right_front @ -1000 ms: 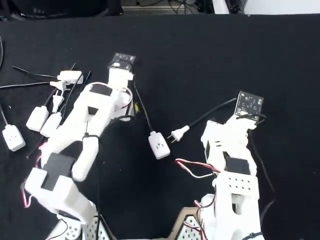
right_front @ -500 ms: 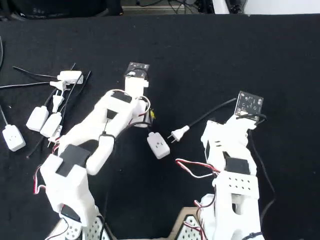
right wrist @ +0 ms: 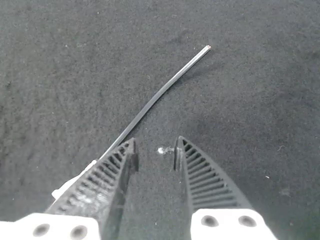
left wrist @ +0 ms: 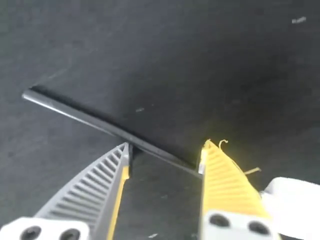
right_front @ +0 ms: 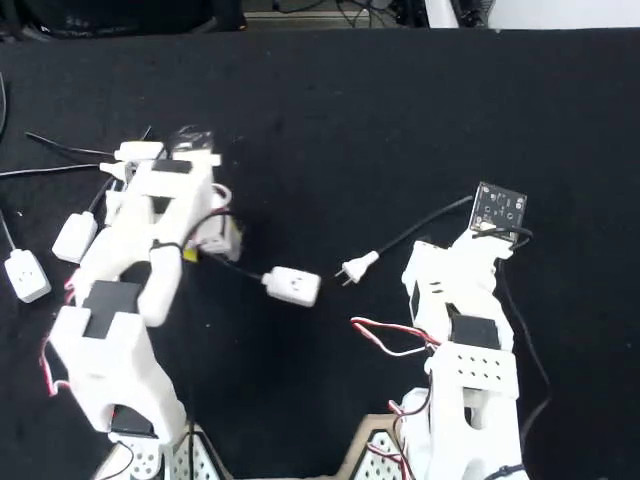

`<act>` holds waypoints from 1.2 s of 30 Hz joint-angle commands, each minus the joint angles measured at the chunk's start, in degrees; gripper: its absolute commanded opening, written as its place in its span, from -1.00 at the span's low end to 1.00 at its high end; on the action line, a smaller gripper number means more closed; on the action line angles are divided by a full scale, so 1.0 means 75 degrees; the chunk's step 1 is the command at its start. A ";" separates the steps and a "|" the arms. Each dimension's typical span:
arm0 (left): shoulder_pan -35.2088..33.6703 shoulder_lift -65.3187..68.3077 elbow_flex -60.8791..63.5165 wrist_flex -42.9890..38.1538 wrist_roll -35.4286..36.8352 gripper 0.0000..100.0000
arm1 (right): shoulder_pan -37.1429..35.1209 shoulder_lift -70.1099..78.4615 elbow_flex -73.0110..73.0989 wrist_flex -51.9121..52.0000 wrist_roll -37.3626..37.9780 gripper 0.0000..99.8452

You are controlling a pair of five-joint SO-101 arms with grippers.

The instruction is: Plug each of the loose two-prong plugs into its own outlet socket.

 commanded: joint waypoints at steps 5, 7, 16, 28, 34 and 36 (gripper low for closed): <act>-0.1330 -0.0012 -0.0287 0.0844 -0.2251 -0.55 | 0.0082 -0.0205 -0.0475 -0.0199 -0.0047 -0.76; -0.1623 -0.0012 -0.0287 0.0821 -0.2450 -0.55 | 0.0082 -0.0205 -0.0475 -0.0199 -0.0047 -0.76; -0.2186 -0.1008 -0.0404 0.0891 -0.2485 -0.55 | 0.0070 -0.0205 -0.0475 -0.0199 -0.0047 -0.76; -0.0592 -0.4794 0.3241 0.0867 -0.5462 -0.55 | 0.0094 -0.0205 -0.0475 -0.0199 -0.0047 -0.76; 0.0498 -0.6271 0.5023 0.0821 -0.6330 -0.55 | 0.0070 -0.0205 -0.0475 -0.0199 -0.0047 -0.76; 0.0862 -0.6588 0.5363 0.0586 -0.6306 -0.55 | 0.0070 -0.0205 -0.0486 -0.0199 -0.0047 -0.76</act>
